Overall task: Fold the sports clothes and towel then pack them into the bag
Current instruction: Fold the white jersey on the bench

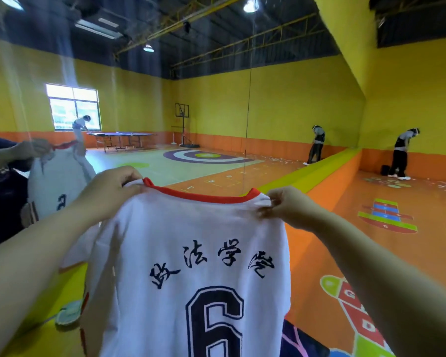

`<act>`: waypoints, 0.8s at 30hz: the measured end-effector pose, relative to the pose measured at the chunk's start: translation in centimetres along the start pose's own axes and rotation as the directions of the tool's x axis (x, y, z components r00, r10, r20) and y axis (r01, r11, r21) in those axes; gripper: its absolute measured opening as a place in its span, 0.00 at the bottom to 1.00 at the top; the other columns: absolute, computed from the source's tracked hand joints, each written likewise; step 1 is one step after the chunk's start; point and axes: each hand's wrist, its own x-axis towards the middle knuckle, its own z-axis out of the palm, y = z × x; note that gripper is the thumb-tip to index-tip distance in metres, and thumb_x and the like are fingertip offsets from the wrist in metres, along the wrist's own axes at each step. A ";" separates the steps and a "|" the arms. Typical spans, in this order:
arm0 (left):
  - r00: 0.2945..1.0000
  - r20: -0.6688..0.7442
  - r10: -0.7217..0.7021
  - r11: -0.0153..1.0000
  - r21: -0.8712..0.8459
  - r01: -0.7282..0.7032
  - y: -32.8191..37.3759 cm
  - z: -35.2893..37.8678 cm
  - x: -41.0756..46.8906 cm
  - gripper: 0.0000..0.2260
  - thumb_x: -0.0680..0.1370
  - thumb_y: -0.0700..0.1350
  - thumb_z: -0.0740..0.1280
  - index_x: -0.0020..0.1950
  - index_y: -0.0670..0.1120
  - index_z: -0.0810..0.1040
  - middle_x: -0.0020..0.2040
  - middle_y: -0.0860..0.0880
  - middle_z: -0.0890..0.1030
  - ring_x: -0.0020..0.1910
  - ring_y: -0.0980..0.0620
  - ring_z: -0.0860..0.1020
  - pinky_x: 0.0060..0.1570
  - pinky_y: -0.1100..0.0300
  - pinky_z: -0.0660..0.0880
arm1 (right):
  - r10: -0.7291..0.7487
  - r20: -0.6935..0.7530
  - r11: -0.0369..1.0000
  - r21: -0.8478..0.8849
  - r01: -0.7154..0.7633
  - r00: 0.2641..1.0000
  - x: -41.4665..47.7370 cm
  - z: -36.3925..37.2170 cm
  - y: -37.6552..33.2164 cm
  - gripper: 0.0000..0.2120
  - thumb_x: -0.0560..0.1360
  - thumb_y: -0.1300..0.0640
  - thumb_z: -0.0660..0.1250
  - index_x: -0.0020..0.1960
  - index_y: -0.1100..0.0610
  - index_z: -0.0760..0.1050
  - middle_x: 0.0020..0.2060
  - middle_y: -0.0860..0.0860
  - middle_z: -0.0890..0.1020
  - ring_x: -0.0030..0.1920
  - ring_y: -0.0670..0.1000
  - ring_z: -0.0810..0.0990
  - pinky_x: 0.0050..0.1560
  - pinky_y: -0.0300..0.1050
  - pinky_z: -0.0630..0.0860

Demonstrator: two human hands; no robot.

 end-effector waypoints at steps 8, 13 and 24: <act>0.986 -0.155 -0.065 0.993 -0.110 0.049 0.1 -0.9 1.4 0.05 0.79 0.46 0.63 0.48 0.47 0.77 0.37 0.41 0.77 0.31 0.46 0.68 0.32 0.59 0.62 | -0.079 -0.087 0.997 -0.002 0.079 0.993 0.6 -1.0 -2.2 0.22 0.71 0.45 0.72 0.32 0.56 0.63 0.26 0.48 0.61 0.27 0.46 0.57 0.27 0.41 0.51; 0.976 -0.209 -0.052 0.995 -0.094 0.033 1.0 -1.2 2.1 0.10 0.81 0.44 0.60 0.59 0.45 0.76 0.38 0.48 0.75 0.34 0.46 0.69 0.34 0.57 0.63 | 0.032 -0.010 0.868 0.497 -0.023 0.999 0.8 -2.1 -2.9 0.16 0.76 0.55 0.67 0.30 0.55 0.76 0.25 0.49 0.74 0.25 0.47 0.68 0.28 0.39 0.62; 0.999 -0.044 0.021 0.998 -0.056 -0.024 1.4 -2.9 1.4 0.03 0.74 0.44 0.71 0.40 0.49 0.81 0.36 0.51 0.81 0.37 0.54 0.76 0.36 0.68 0.67 | 0.024 -0.096 0.836 0.548 0.033 0.995 0.8 -4.2 -3.1 0.09 0.72 0.69 0.69 0.37 0.58 0.79 0.32 0.52 0.82 0.35 0.49 0.81 0.42 0.45 0.80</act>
